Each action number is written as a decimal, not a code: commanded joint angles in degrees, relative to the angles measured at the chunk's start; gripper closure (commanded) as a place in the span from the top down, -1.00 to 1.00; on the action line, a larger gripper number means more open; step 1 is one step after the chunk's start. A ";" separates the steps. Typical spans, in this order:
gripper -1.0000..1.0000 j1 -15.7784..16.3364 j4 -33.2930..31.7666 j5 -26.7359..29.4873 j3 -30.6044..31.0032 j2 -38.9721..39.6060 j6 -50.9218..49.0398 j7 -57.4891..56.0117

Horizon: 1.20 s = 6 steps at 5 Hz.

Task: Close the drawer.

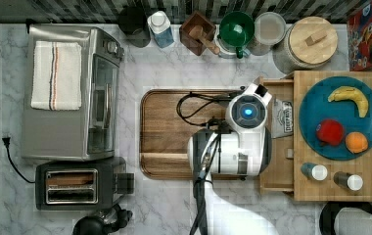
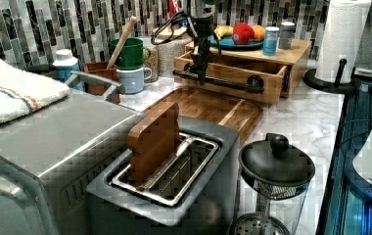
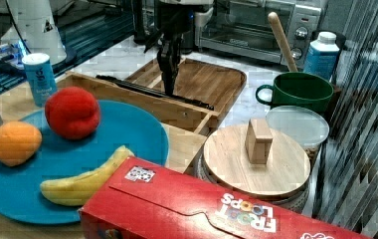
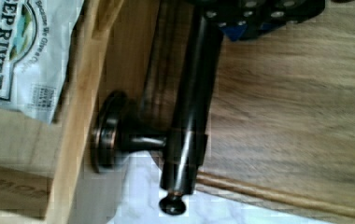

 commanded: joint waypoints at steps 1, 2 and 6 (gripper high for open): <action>-1.00 -10.71 7.94 1.21 -6.34 4.58 -2.83 -13.23; -1.00 -13.16 10.75 1.27 -7.29 5.18 -3.96 -16.62; -1.00 -12.76 10.39 -2.51 -9.34 2.43 -2.18 -12.95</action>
